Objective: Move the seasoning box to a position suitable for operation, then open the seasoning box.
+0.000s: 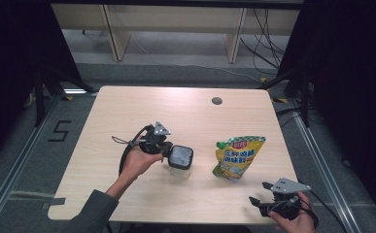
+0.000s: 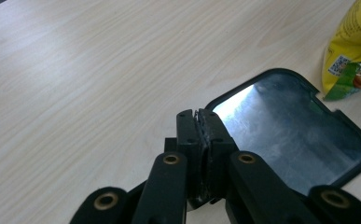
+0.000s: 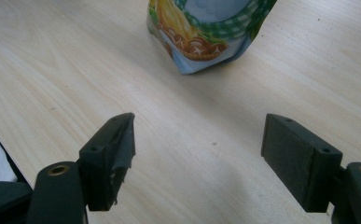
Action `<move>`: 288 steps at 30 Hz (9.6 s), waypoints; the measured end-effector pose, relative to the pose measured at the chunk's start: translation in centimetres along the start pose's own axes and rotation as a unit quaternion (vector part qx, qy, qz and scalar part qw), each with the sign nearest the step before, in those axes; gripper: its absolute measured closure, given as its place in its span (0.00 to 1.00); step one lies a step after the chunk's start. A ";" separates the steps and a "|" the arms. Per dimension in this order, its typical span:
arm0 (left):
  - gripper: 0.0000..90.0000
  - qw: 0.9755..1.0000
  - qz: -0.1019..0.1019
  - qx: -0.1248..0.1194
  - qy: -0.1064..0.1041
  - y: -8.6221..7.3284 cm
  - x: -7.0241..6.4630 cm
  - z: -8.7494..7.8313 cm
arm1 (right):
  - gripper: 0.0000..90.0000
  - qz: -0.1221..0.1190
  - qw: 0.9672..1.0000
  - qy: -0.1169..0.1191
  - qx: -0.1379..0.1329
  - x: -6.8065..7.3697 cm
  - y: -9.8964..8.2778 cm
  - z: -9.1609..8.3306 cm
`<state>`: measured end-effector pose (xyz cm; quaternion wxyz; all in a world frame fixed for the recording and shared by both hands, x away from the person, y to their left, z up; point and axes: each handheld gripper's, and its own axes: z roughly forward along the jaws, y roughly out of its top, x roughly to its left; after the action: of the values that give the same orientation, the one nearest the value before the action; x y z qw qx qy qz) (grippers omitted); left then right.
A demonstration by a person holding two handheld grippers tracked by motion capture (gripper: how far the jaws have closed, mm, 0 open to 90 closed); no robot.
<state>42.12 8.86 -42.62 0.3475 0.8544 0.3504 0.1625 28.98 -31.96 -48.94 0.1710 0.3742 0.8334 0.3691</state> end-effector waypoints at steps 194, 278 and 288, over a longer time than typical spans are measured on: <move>0.98 0.984 0.037 -0.139 -0.103 -6.5 -5.0 -3.2 | 0.36 -0.011 0.999 0.025 -0.035 1.0 0.6 -0.1; 0.61 0.976 0.083 -0.130 -0.151 -11.0 -2.2 0.0 | 0.96 -0.142 0.967 0.149 -0.149 9.9 12.6 6.4; 0.81 0.969 0.104 -0.140 -0.174 -11.1 -2.6 0.7 | 0.96 -0.146 0.965 0.151 -0.155 10.6 13.3 6.9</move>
<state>35.24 12.40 -51.07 0.5004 0.8442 0.1676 0.0939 32.47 -14.72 -43.73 0.1515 0.1573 0.8276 0.5170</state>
